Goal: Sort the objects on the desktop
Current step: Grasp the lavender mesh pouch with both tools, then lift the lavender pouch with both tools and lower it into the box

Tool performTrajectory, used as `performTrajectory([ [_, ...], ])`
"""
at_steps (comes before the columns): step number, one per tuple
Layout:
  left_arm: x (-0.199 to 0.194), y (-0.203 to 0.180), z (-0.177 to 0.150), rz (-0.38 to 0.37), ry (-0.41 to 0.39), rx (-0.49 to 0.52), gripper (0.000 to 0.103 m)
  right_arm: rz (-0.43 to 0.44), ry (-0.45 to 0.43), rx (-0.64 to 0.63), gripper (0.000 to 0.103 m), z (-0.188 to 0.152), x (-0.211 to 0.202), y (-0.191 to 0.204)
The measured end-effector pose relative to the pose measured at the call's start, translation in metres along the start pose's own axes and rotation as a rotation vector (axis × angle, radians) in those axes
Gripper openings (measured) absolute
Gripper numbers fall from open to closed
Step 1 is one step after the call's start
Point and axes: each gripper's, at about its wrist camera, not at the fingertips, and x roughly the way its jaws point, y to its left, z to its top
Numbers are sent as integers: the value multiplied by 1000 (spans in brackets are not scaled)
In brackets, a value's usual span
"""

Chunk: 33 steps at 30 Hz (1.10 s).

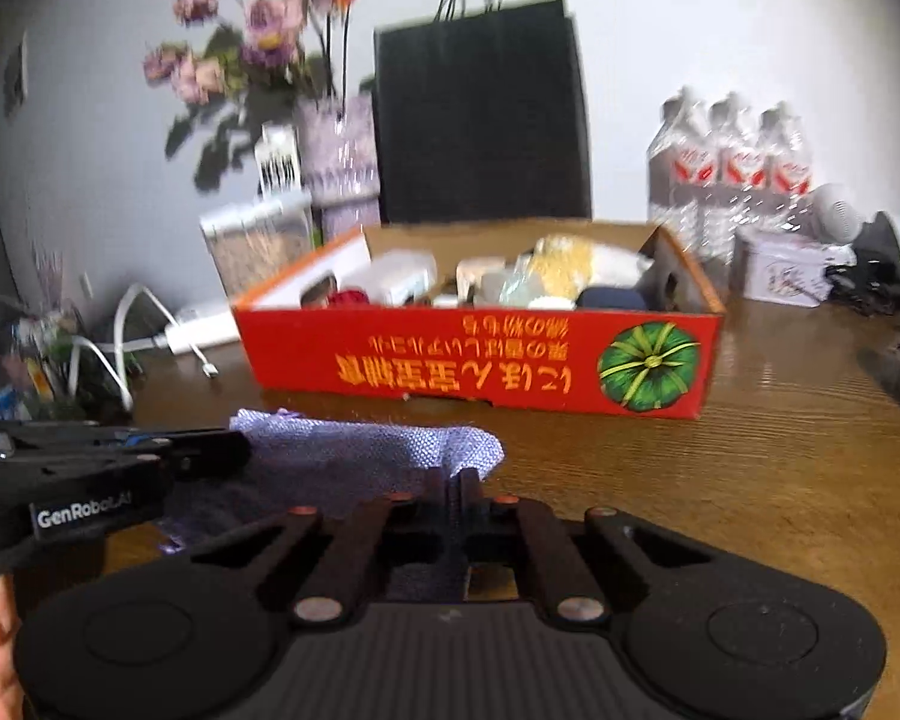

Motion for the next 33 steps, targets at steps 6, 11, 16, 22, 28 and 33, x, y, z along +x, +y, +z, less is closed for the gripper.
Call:
performTrajectory([
  [6, -43, -20, -7, -42, -39, 39, 7, -17, -79, 14, 3, -19, -59, 9],
  [11, -74, -33, -16, -73, -66, 50, 7, -32, -116, 24, 3, -35, -97, 7],
  [16, -102, -50, -35, -94, -85, 79, 7, -66, -151, 0, 3, -53, -131, 10],
  [22, -122, -65, -50, -107, -112, 130, 7, -107, -181, -27, 3, -62, -149, 16],
  [28, -118, -58, -48, -103, -122, 96, 7, -95, -178, -27, 3, -62, -145, 18],
  [33, -107, -52, -40, -96, -121, 90, 7, -89, -175, -35, 3, -48, -129, 15],
])
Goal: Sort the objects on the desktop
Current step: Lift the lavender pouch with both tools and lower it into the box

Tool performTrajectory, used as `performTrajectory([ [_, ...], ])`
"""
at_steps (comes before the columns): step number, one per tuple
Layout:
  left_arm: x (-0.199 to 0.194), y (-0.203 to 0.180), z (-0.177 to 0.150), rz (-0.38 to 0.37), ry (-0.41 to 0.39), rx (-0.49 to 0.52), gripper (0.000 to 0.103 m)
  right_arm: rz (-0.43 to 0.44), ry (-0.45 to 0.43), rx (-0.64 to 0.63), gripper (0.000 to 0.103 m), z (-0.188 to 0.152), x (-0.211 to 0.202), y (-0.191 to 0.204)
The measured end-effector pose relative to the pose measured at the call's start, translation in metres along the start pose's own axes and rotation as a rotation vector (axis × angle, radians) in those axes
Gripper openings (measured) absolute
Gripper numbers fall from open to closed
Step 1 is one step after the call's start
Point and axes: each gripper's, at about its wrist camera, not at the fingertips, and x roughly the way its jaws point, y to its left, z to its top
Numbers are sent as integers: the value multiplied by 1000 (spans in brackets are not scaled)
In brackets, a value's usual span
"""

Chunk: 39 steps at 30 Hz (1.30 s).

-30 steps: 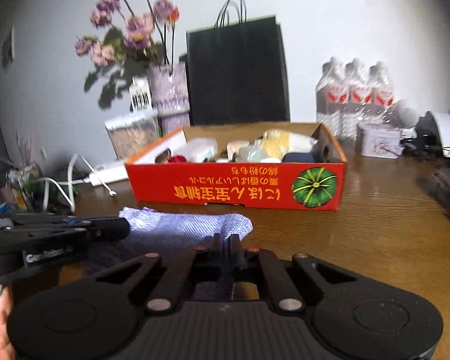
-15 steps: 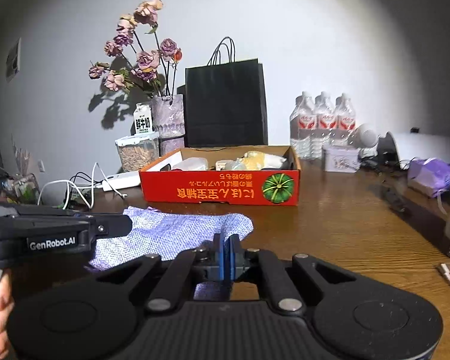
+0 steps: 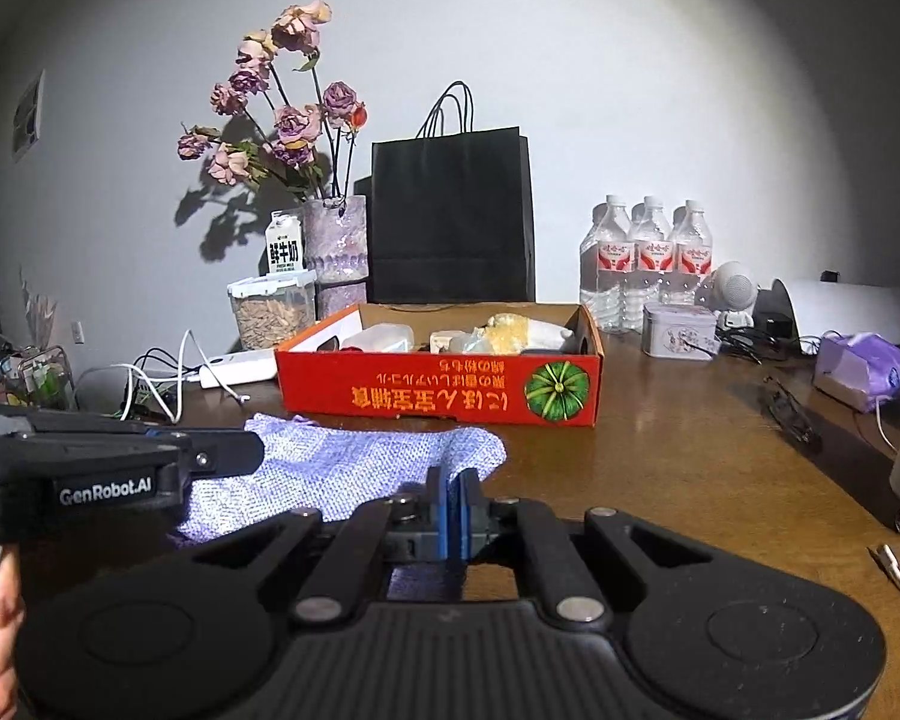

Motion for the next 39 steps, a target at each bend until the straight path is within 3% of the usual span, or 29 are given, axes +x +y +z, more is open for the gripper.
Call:
performTrajectory([
  [12, 45, 33, 65, 2, -89, 0, 7, 32, -48, -28, 3, 66, 71, 0],
  [22, 94, 60, 104, -6, -91, 9, 7, 67, -23, -84, 3, 115, 137, -1],
  [27, 148, 81, 138, -55, -3, 9, 7, 169, 73, -15, 3, 151, 197, -27],
  [32, 224, 114, 166, -27, 127, -26, 7, 182, 232, 55, 3, 172, 282, -46],
  [36, 275, 139, 157, 43, 256, -67, 7, 188, 400, 94, 3, 162, 341, -43],
  [39, 287, 147, 139, 74, 302, -35, 9, 133, 435, 14, 6, 148, 356, -29],
])
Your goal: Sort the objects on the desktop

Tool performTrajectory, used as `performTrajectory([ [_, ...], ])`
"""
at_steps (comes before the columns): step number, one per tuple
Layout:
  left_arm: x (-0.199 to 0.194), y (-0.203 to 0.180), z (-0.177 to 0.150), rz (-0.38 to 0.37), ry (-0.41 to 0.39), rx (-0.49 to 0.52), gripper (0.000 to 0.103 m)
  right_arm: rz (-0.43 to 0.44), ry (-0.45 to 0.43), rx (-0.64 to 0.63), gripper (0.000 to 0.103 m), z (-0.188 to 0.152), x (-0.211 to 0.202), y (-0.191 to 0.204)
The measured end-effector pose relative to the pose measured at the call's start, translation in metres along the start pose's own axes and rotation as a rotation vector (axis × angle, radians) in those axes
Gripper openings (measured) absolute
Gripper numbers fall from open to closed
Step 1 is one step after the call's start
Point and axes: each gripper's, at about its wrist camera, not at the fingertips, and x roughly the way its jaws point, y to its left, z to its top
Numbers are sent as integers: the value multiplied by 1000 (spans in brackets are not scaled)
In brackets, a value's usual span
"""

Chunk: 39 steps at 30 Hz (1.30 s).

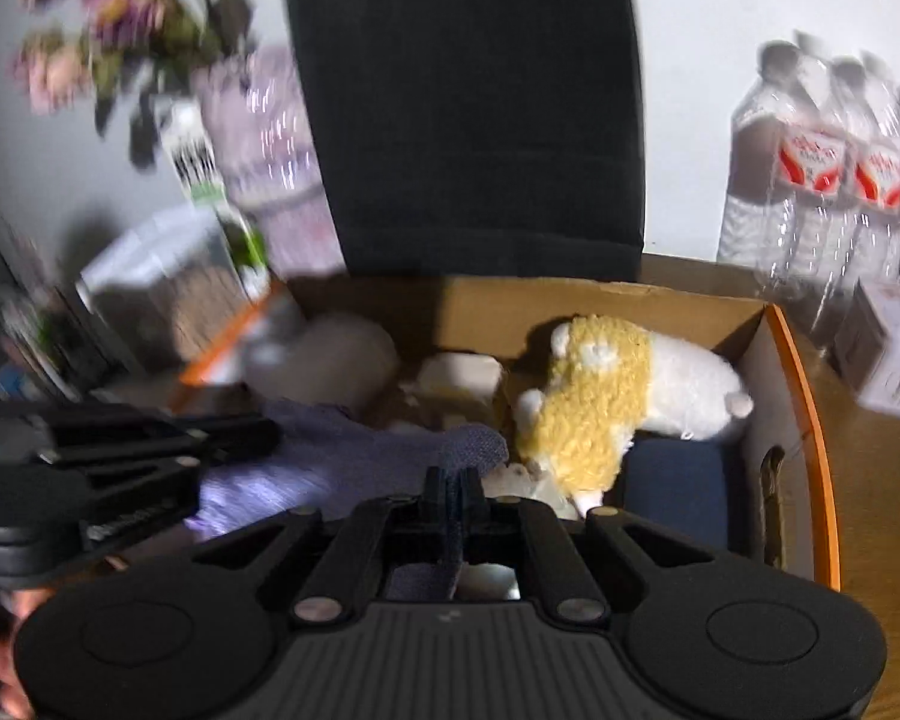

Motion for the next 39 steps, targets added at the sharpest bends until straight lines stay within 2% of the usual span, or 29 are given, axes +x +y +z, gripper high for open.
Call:
performTrajectory([
  [2, 4, 1, -9, 4, -4, 34, 21, -46, 7, -22, 18, -1, 3, 4],
  [3, 5, 2, -10, 4, -1, 49, 35, -52, 0, -18, 18, 2, 0, 4],
  [4, 4, 2, -7, 5, -1, 63, 42, -47, -9, -9, 19, 6, -3, 2],
  [5, 1, 3, -2, 10, -16, 61, 45, -43, -18, -5, 27, 10, -7, 1],
  [6, -2, 4, 5, 17, -29, 52, 52, -53, -31, -4, 32, 16, -11, 0],
  [8, -10, 6, 19, 49, -65, 34, 56, -84, -93, -6, 58, 24, -22, -2],
  [9, -13, 5, 24, 65, -84, 30, 60, -91, -118, -2, 61, 24, -26, -5],
  [11, -22, 2, 27, 94, -104, 11, 74, -121, -140, 31, 62, 20, -34, -11],
  [12, -26, 2, 25, 98, -108, -3, 82, -128, -141, 37, 62, 15, -37, -14],
  [14, -35, 0, 18, 78, -117, -24, 92, -149, -144, 29, 62, 4, -44, -13],
  [15, -37, -2, 14, 78, -116, -27, 103, -167, -146, 18, 62, -2, -48, -11],
  [16, -41, -3, 9, 93, -123, -32, 103, -185, -155, 9, 66, -8, -52, -9],
  [17, -45, -6, 1, 122, -133, -42, 103, -205, -172, 2, 75, -16, -58, -6],
  [19, -48, -10, -11, 154, -124, -45, 103, -237, -204, -15, 82, -29, -71, -1],
  [23, -75, -25, -42, 173, -153, -36, 103, -287, -277, -59, 85, -61, -102, 14],
  [27, -113, -37, -74, 175, -204, -43, 103, -294, -321, -91, 90, -99, -134, 30],
  [32, -168, -43, -124, 143, -256, -88, 103, -242, -315, -100, 95, -159, -168, 45],
  [35, -194, -50, -165, 212, -318, -128, 103, -152, -301, -98, 96, -202, -182, 44],
  [39, -218, -62, -215, 212, -299, -45, 103, -112, -259, -53, 96, -246, -207, 41],
])
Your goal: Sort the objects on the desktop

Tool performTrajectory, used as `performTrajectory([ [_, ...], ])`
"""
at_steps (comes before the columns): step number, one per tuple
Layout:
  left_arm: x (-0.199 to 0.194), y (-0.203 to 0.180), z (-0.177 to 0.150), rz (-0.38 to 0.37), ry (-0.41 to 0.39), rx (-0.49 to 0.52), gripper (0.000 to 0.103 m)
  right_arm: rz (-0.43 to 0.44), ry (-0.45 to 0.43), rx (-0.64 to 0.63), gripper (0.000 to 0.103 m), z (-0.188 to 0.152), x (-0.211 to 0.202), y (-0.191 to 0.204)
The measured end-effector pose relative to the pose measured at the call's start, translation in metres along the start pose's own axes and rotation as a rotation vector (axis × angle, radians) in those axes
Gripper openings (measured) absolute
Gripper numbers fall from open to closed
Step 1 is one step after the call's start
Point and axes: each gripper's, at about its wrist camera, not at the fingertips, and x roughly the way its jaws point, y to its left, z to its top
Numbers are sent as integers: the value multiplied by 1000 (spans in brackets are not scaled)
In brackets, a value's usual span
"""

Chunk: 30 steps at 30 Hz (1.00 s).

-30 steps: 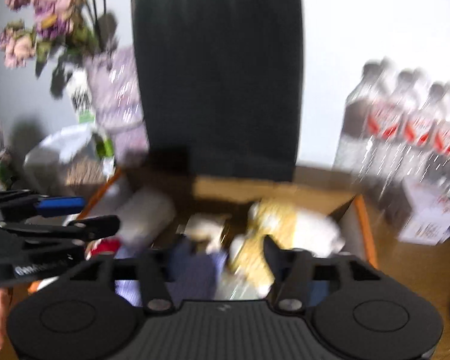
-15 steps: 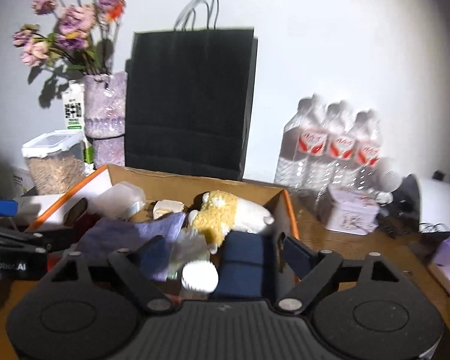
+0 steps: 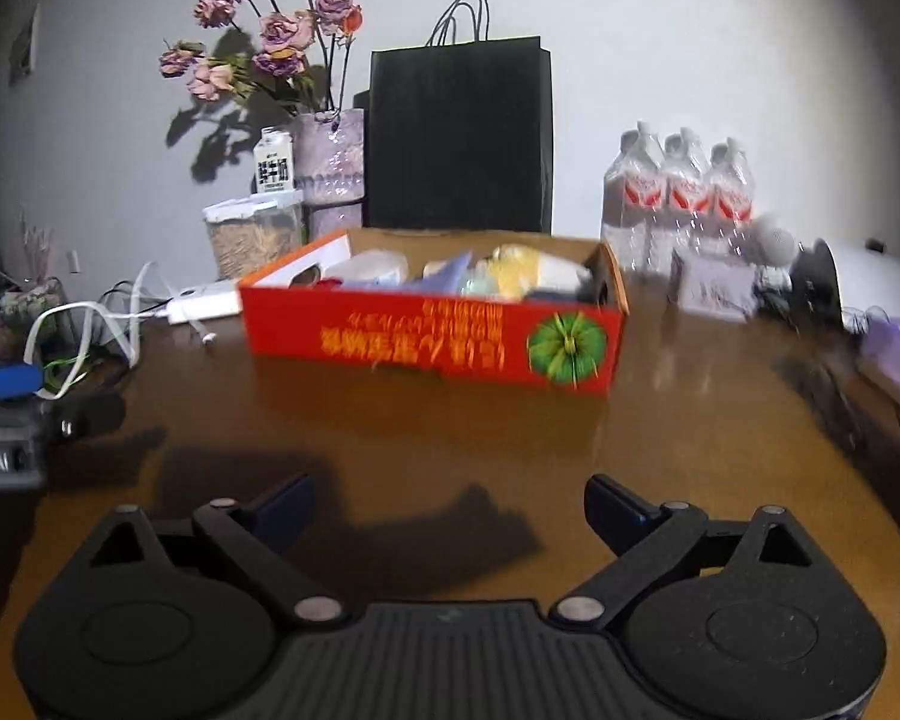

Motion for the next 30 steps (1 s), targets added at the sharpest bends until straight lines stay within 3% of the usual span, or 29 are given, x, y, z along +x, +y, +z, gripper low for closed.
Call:
performTrajectory([
  [5, -48, 2, -32, -5, 24, 16, 103, -62, -29, 9, 98, -33, -52, 3],
  [11, -74, -5, -50, 5, 12, 6, 103, -10, -69, 20, 99, -65, -81, 20],
  [19, -68, -10, -63, 12, 15, 41, 103, -80, -53, 18, 103, -69, -65, 34],
  [25, -34, -14, -63, -7, 104, 41, 103, -106, 51, 26, 103, -62, -25, 38],
  [30, -9, -10, -54, -46, 189, 2, 103, -120, 88, 14, 103, -53, -2, 45],
])
